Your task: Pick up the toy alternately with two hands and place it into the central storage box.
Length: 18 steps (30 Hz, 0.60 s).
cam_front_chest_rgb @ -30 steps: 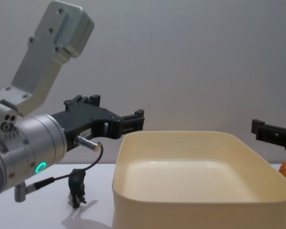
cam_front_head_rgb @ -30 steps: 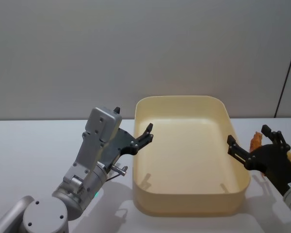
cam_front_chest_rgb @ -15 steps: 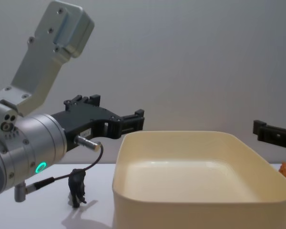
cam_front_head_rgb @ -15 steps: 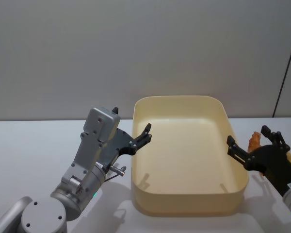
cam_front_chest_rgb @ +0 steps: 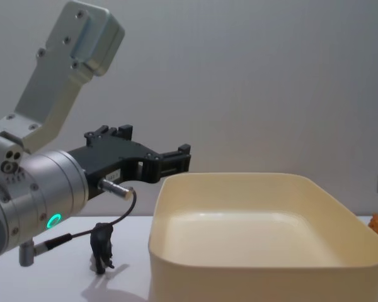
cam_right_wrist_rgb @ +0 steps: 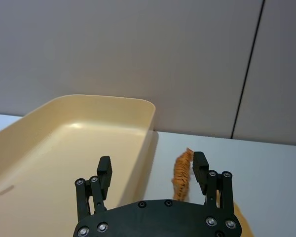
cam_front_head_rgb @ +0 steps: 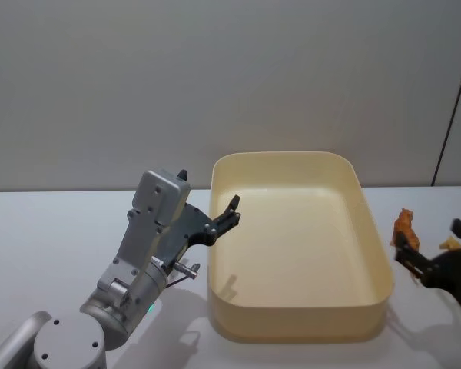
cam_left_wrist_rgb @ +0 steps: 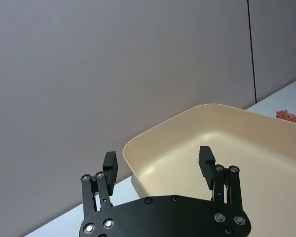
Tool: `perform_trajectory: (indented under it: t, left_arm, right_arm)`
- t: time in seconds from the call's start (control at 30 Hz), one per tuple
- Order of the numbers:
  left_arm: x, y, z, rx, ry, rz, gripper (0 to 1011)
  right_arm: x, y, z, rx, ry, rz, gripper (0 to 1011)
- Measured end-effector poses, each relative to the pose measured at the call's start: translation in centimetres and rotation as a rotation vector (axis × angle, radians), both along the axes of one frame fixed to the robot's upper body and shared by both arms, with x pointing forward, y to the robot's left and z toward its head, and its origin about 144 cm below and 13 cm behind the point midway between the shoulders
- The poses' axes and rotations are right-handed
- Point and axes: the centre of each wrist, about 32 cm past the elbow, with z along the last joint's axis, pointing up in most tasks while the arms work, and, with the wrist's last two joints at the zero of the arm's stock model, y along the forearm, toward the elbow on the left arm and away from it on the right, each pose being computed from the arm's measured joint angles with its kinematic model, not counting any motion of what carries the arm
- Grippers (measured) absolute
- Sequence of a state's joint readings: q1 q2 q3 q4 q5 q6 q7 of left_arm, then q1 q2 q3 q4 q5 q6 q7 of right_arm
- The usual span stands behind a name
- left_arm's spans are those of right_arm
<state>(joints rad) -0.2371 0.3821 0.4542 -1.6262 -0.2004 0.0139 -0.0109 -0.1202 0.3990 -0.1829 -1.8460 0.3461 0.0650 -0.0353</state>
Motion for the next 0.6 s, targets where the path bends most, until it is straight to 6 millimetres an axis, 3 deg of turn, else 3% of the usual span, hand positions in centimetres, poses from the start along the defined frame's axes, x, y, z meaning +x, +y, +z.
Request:
perform_trajectory:
  t: [0.33, 0.6]
  left_arm:
    - [0.0, 0.0, 0.0, 0.0, 0.0, 0.0, 1001]
    - [0.0, 0.0, 0.0, 0.0, 0.0, 0.0, 1001]
  right_arm:
    - [-1.6, -2.5, -0.3, -0.024, 0.055, -0.081, 1001]
    - [-1.6, -4.2, -0.8, -0.058, 0.108, -0.125, 1001]
